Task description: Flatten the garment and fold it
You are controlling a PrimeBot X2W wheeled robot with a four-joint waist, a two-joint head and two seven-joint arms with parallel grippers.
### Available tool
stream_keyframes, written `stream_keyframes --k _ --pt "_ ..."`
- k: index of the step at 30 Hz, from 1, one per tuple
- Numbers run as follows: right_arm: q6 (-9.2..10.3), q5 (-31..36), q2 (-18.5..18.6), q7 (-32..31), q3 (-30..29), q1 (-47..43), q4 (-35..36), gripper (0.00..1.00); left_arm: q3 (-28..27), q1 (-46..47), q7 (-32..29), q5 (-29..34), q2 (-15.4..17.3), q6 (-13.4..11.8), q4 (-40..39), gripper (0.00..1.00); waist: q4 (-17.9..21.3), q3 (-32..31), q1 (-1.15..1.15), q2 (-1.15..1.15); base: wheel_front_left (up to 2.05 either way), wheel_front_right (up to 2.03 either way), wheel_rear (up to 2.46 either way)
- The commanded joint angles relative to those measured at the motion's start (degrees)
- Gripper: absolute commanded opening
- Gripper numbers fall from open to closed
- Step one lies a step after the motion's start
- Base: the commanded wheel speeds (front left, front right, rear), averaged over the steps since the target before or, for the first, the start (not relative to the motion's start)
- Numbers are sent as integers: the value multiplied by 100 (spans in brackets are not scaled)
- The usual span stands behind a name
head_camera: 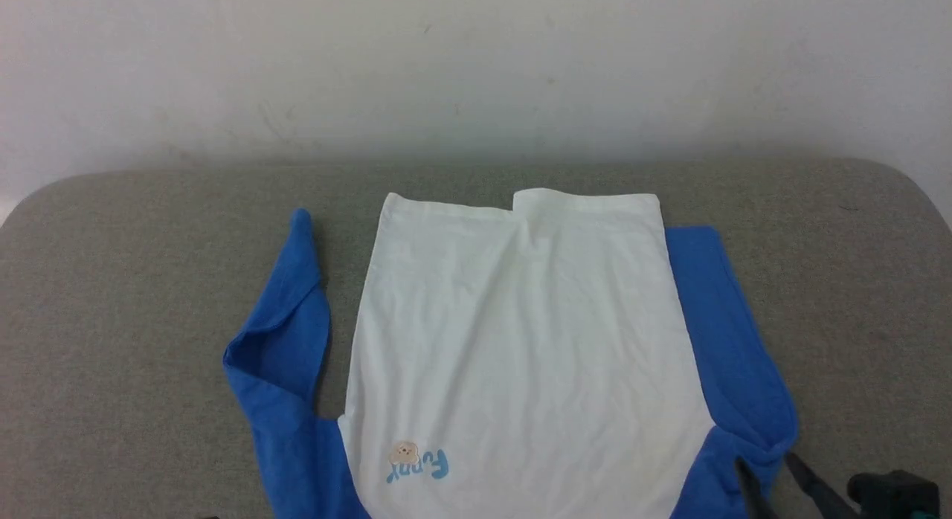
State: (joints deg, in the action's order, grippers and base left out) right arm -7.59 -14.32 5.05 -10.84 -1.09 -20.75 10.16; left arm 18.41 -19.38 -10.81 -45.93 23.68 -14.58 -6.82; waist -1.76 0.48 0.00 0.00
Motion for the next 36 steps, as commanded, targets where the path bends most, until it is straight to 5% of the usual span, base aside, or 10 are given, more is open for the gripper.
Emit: stream_keyframes --k 1,11,19,27,36 --pt "10 -49 -55 103 -42 23 143 100 -79 110 52 23 44 37 -109 100 -14 -20 0 0 0 0 0" --pt "10 246 -201 229 -323 647 1108 100 -818 1364 434 360 442 -125 -495 100 98 350 0 0 0 0 0" --pt "10 322 -212 197 -252 1459 1270 100 -1069 3470 582 337 608 318 718 100 370 1195 0 0 0 0 0" --pt "10 331 -214 239 -49 1903 1117 100 -738 5254 -458 133 952 991 2198 100 645 1756 0 0 0 0 0" --pt "10 253 -216 361 200 2160 865 100 -302 6422 -2361 -176 1279 1394 3720 100 1043 2166 0 0 0 0 0"
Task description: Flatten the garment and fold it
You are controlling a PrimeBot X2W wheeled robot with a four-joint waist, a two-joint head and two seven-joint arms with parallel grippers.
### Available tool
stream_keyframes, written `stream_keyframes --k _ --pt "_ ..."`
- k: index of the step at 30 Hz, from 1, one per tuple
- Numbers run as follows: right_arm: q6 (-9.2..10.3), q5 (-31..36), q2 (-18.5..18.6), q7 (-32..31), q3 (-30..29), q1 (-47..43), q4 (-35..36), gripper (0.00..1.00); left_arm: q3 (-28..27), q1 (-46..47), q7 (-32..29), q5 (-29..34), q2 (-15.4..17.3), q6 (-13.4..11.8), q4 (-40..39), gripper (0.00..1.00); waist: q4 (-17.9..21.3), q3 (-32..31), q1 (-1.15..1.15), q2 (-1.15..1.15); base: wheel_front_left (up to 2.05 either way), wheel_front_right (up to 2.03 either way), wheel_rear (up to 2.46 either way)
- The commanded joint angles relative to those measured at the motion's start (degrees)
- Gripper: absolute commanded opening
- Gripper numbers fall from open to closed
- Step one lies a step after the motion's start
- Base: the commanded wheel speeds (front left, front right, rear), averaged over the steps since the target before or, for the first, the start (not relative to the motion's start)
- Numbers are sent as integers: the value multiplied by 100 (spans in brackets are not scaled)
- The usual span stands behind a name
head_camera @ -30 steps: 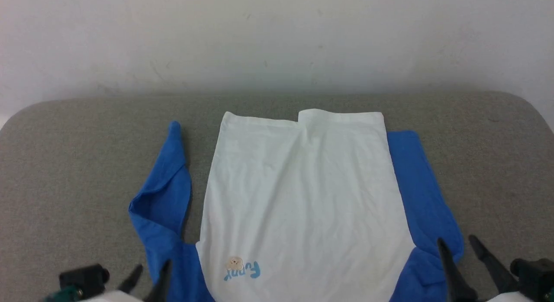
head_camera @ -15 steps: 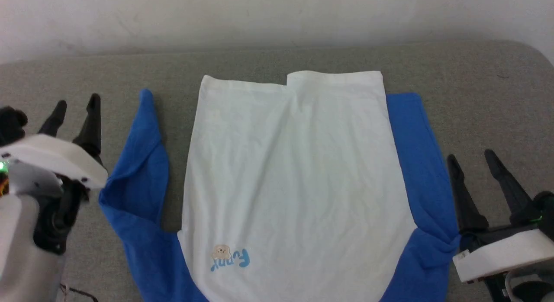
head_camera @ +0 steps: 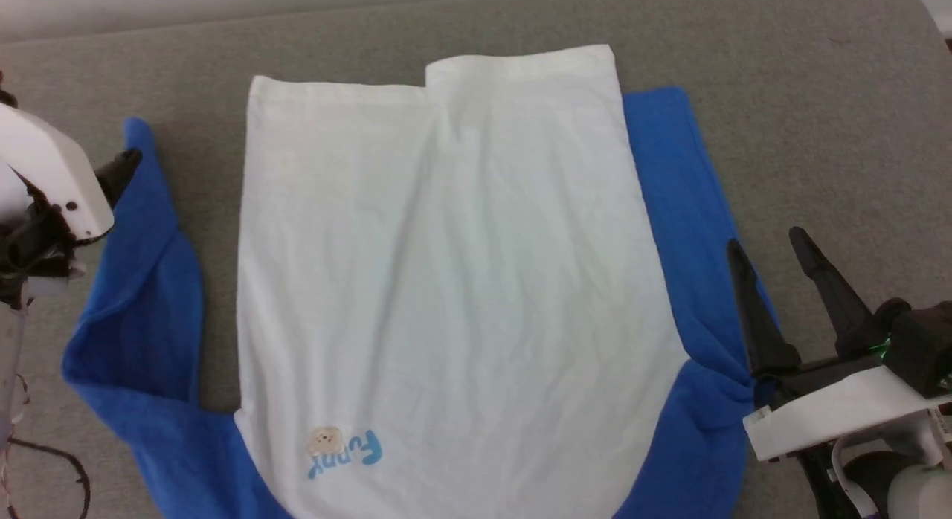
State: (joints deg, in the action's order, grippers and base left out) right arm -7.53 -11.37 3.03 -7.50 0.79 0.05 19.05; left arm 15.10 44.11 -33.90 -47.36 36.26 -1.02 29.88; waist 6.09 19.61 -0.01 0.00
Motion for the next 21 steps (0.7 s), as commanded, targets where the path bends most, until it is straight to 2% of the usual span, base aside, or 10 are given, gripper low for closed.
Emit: stream_keyframes --k 1,8,9,10,11,12,13,14,21 --pt "4 -66 -14 43 20 91 -46 100 63 130 -241 -72 35 52 176 100 292 285 1 0 0 0 0" --pt "4 -198 -14 147 68 106 -188 100 302 282 -833 73 226 -87 811 100 466 413 1 0 0 0 0" --pt "4 -208 -14 162 78 108 -201 100 347 262 -922 99 249 -113 888 97 481 414 1 0 0 0 0" --pt "4 -218 -14 176 85 109 -211 100 377 245 -984 119 269 -139 952 82 493 413 1 0 0 0 0" --pt "4 -235 -14 190 91 112 -219 100 414 218 -1075 131 283 -162 1019 52 503 407 1 0 0 0 0" --pt "4 -247 -14 198 96 113 -227 100 475 184 -1175 162 306 -167 1071 38 510 398 1 0 0 0 0" --pt "4 -252 -14 200 99 115 -235 100 490 156 -1247 145 306 -169 1117 7 514 387 1 0 0 0 0" --pt "4 -251 -14 201 102 119 -242 100 467 126 -1310 74 272 -174 1165 0 515 371 1 0 0 0 0" --pt "4 -208 -15 156 -11 52 -267 100 391 115 -891 11 172 -45 1155 0 370 20 1 0 0 0 0"
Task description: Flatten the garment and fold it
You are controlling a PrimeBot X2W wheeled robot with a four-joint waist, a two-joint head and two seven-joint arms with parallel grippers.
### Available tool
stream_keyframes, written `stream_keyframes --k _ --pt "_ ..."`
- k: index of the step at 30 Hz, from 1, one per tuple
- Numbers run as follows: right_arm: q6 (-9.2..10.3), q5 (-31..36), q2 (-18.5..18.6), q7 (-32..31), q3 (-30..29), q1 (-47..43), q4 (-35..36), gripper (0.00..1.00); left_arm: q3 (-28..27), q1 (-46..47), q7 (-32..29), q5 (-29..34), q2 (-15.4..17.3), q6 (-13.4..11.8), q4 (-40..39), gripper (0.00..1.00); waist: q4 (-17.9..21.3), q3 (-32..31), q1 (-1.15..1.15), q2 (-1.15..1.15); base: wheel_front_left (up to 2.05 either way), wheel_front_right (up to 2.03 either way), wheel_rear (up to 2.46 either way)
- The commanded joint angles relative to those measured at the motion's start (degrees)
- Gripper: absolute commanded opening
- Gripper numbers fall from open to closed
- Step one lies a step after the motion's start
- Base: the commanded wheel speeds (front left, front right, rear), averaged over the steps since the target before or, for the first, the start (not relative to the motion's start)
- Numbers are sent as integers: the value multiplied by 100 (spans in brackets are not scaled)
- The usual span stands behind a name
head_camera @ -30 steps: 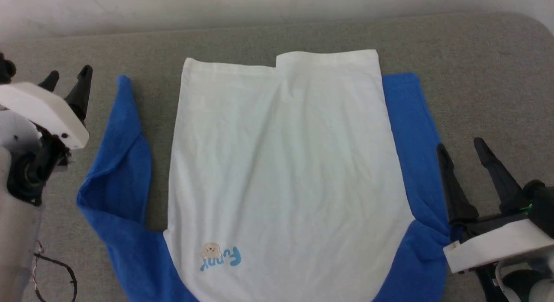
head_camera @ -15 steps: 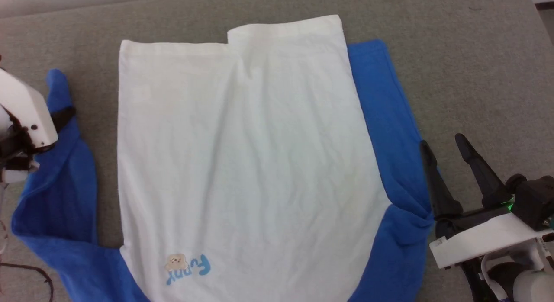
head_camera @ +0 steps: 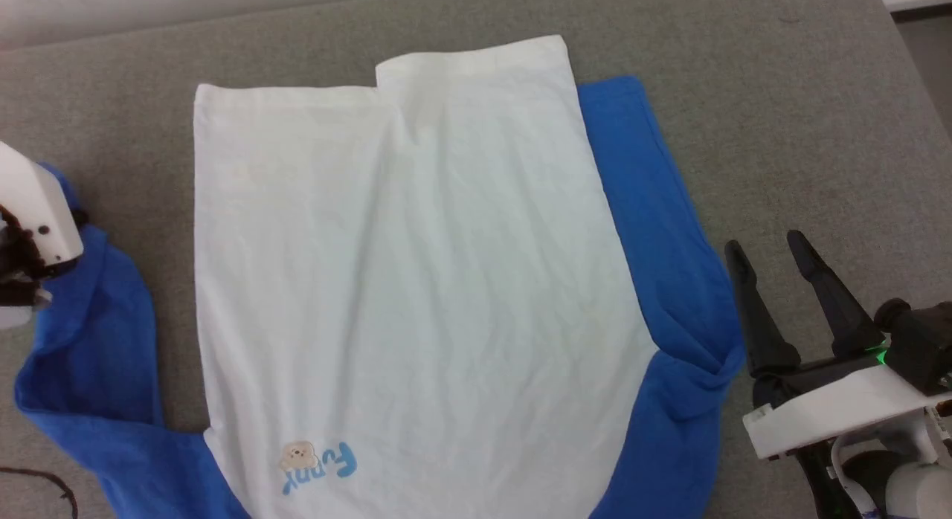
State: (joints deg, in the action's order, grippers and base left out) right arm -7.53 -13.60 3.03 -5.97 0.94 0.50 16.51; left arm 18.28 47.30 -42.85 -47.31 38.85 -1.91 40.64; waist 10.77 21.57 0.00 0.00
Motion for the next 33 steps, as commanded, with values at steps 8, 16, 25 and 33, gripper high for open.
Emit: stream_keyframes --k 8,16,25,33 --pt "4 22 -15 -114 -280 -282 -23 100 339 10 586 369 -163 312 -323 0 -437 -989 0 0 0 0 0" --pt "4 13 -15 -279 -780 -694 121 100 807 -281 950 538 -676 534 -1614 0 -740 -1634 0 0 0 0 0" --pt "4 -41 -15 -408 -1177 -864 276 100 1752 -1197 1109 476 -1894 594 -2895 0 -770 -1805 0 0 0 0 0" --pt "4 -41 -15 -468 -1133 -756 406 100 2743 -1490 1386 663 -3074 726 -2359 0 -316 -1473 0 0 0 0 0"
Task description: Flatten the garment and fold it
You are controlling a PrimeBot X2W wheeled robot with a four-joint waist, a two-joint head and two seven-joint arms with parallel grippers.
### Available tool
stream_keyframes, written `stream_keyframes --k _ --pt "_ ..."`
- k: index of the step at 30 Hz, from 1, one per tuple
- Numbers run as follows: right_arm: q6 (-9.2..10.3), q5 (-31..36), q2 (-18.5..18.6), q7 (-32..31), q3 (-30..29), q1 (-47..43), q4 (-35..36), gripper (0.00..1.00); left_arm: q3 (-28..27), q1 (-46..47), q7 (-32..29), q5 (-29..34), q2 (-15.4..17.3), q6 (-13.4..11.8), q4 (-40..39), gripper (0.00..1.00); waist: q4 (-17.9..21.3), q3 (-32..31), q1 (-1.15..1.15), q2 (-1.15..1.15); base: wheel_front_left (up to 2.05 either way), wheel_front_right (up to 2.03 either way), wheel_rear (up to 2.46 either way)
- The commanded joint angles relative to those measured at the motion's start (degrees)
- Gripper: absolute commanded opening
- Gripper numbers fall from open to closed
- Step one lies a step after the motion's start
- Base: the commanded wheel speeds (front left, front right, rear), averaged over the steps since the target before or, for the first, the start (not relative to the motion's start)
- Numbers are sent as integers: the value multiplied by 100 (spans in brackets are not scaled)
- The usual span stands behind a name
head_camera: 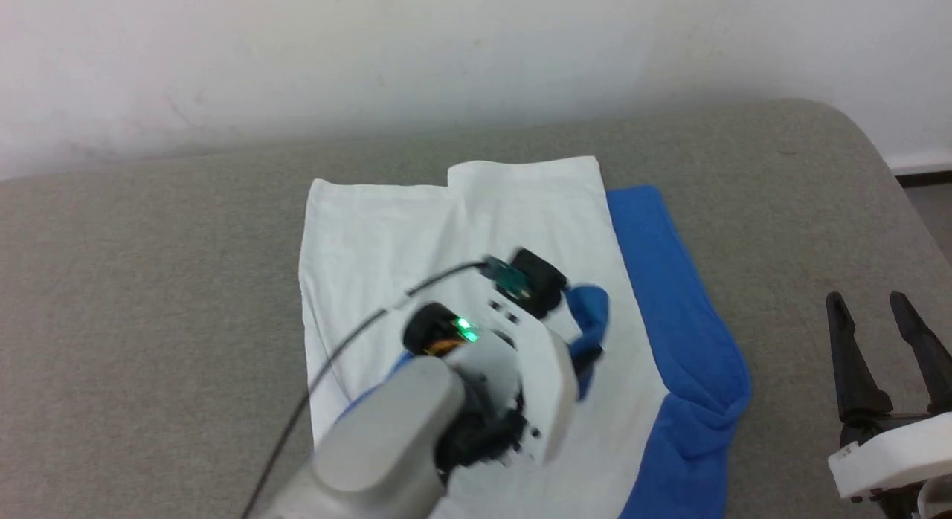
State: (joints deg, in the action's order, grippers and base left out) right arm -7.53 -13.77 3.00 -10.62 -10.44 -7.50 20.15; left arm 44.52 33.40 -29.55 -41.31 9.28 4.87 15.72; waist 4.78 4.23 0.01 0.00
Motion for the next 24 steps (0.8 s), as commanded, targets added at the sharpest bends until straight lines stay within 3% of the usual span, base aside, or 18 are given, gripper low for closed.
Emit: stream_keyframes --k 1,8,9,10,13,19,24 --pt "4 -25 -13 -1 2 51 52 100 232 -118 80 88 -208 71 267 0 338 308 -1 0 0 0 0" --pt "4 -81 -13 35 78 112 37 100 705 -260 630 126 -565 148 1299 0 641 528 -1 0 0 0 0" --pt "4 -85 -13 45 90 116 24 100 729 -278 746 98 -588 150 1412 37 658 536 -1 0 0 0 0" --pt "4 -87 -13 55 100 115 11 100 775 -284 853 96 -603 155 1512 100 667 540 -1 0 0 0 0" --pt "4 -96 -13 72 119 115 -19 100 852 -265 1121 90 -622 172 1614 100 663 534 -1 0 0 0 0" --pt "4 -76 -13 98 176 79 -82 100 817 -91 2455 313 -635 176 1344 100 431 295 -1 0 0 0 0" --pt "4 -16 -13 58 196 4 -132 100 452 -180 3430 439 -477 -86 812 100 118 -10 -1 0 0 0 0"
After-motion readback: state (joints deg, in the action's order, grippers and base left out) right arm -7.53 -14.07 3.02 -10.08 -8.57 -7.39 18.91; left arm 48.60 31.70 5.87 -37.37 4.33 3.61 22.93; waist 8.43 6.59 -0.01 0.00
